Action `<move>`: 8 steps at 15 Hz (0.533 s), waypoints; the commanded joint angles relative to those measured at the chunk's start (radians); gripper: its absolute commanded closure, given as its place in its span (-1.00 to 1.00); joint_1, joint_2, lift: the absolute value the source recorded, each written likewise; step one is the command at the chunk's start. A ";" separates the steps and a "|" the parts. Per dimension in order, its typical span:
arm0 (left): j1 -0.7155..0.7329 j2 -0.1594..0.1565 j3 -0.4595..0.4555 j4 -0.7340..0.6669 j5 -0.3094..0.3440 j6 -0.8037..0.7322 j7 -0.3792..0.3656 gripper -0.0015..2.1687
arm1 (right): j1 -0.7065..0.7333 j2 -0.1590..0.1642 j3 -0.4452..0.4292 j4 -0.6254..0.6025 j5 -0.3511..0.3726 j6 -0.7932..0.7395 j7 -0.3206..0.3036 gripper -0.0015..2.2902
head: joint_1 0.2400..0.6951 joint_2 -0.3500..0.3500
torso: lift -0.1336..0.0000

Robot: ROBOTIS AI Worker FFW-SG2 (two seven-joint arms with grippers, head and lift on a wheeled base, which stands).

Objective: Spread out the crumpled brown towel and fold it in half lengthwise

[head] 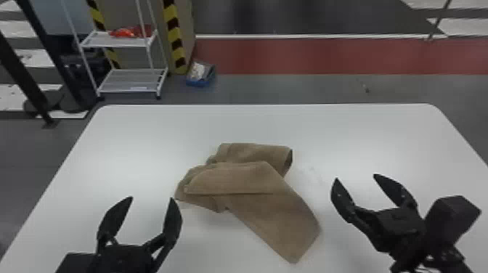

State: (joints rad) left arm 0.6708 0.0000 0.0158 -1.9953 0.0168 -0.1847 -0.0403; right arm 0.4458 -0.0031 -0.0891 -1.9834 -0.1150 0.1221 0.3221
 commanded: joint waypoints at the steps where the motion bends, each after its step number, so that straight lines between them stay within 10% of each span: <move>1: -0.002 -0.003 0.001 0.003 0.000 0.000 0.000 -0.81 | -0.002 0.004 0.000 0.006 0.000 0.000 0.000 -0.95 | 1.00 0.08 | -0.86; 8: -0.005 -0.003 0.001 0.009 0.000 -0.003 -0.001 -0.81 | -0.002 0.004 -0.001 0.009 0.000 -0.006 0.000 -0.95 | 1.00 0.08 | -0.86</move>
State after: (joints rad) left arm 0.6658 0.0000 0.0169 -1.9866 0.0168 -0.1871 -0.0413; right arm 0.4433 -0.0031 -0.0905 -1.9743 -0.1150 0.1164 0.3221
